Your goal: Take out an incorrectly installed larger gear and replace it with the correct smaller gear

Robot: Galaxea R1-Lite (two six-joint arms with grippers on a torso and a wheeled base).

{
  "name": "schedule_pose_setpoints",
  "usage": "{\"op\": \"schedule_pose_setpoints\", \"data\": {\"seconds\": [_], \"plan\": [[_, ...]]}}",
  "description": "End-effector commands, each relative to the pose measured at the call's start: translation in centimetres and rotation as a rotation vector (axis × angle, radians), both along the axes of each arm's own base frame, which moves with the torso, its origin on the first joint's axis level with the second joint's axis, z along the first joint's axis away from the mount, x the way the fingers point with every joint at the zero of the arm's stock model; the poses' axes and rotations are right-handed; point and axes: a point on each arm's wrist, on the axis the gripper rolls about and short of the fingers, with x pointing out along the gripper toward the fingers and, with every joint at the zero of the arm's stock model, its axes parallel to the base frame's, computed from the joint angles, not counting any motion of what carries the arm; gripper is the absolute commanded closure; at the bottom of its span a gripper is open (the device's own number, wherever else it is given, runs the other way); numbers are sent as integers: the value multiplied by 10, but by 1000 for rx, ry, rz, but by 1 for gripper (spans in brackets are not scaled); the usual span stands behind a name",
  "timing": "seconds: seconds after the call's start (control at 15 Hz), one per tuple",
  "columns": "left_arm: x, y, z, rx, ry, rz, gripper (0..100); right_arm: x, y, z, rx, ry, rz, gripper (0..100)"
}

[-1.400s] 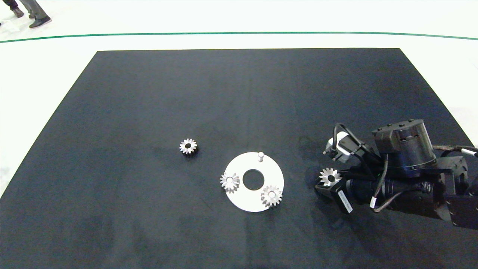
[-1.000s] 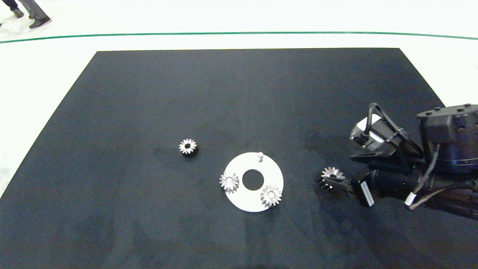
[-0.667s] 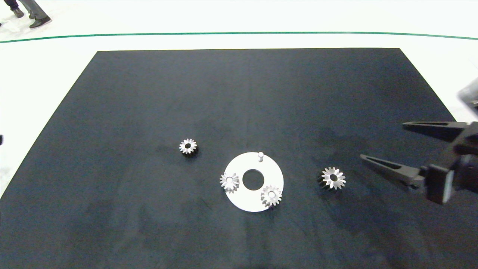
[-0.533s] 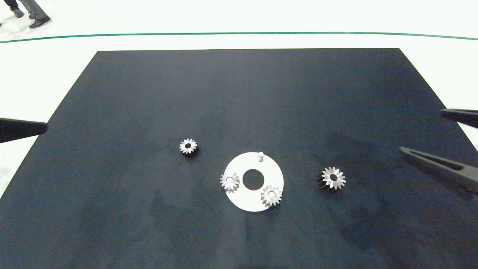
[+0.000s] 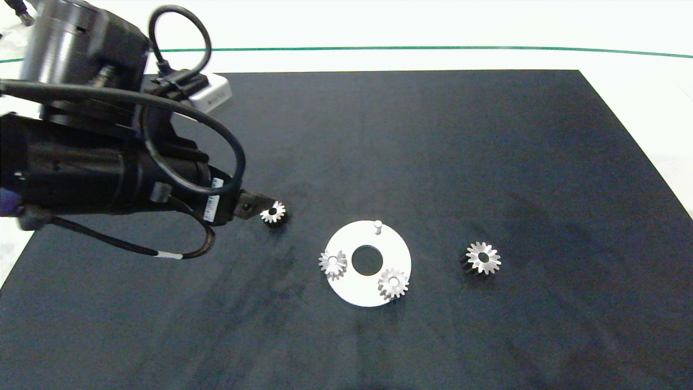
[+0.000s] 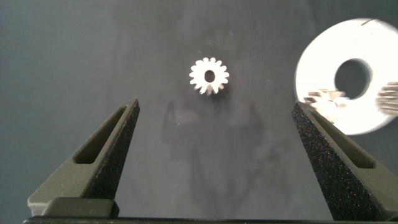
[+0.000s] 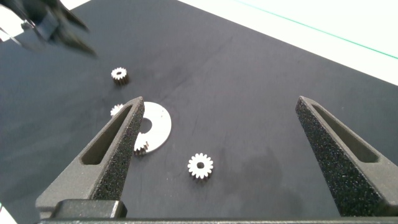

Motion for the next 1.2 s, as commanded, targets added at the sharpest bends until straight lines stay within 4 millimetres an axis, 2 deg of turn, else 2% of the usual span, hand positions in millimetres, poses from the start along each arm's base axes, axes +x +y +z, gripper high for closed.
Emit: {"op": "schedule_pose_setpoints", "data": {"seconds": [0.07,0.27,0.47,0.6,1.0,1.2], "plan": [[27,-34,-33,81,88,-35,0,-2,-2,2,6,-12,1,0],[38,-52,-38,94,95,-56,0,-4,-2,2,8,-17,13,0],[48,-57,-39,116,84,-55,0,-5,-4,3,10,-21,14,0],[57,-60,-47,143,96,-57,0,-5,-3,2,8,-17,14,0],[71,-50,-53,176,105,-29,0,-5,-3,1,7,-16,16,0],[79,-37,-54,182,111,11,0,-5,-3,1,6,-15,16,0]]}}
